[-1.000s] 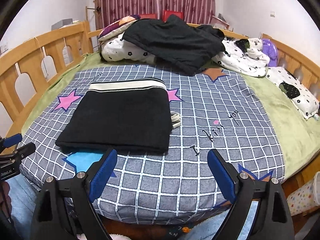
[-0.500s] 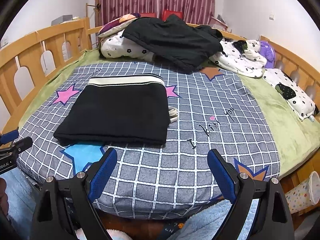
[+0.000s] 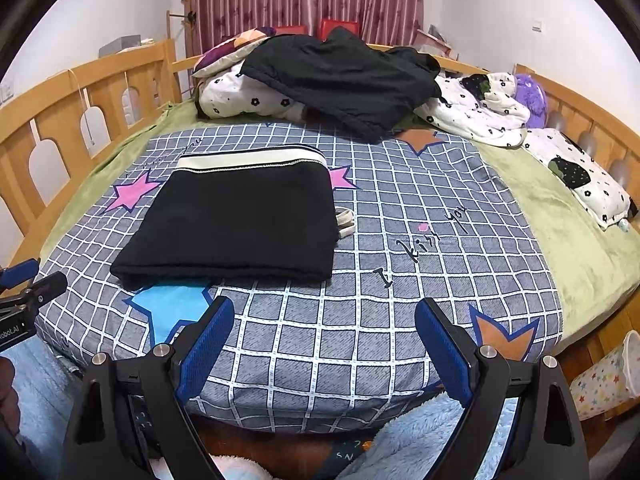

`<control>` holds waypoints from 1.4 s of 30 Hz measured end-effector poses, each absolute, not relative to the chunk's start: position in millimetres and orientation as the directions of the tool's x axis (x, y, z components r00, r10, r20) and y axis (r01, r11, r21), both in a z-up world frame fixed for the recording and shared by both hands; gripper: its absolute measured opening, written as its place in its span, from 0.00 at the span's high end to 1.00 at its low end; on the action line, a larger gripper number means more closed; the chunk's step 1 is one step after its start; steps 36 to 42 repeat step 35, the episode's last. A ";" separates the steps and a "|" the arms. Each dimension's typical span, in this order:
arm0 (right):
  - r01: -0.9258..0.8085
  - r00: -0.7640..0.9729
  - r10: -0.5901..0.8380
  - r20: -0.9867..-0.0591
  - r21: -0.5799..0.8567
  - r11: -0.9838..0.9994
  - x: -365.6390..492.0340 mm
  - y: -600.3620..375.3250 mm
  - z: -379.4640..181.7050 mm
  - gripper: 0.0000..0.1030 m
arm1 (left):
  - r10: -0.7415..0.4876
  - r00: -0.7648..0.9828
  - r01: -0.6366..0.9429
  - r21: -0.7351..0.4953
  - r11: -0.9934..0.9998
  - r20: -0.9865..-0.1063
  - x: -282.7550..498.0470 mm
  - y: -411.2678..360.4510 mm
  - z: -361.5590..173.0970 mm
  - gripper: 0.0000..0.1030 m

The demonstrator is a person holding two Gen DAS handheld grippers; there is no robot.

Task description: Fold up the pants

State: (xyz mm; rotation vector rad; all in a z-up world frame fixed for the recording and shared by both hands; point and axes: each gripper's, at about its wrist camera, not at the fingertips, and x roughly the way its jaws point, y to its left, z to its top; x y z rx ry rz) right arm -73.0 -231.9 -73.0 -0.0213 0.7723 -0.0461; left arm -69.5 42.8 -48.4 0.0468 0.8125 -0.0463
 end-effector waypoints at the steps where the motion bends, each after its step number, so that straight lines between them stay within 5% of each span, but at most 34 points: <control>1: 0.034 0.717 -0.050 -0.695 -0.037 0.999 -73.5 -232.3 -72.3 0.12 | -0.024 0.687 0.058 0.022 0.998 -0.726 -69.5 43.1 -48.1 0.27; 42: 0.039 0.738 -0.053 -0.673 -0.035 0.999 -78.5 -228.4 -62.0 0.12 | -0.040 0.699 0.057 0.000 0.998 -0.714 -71.1 45.5 -43.3 0.27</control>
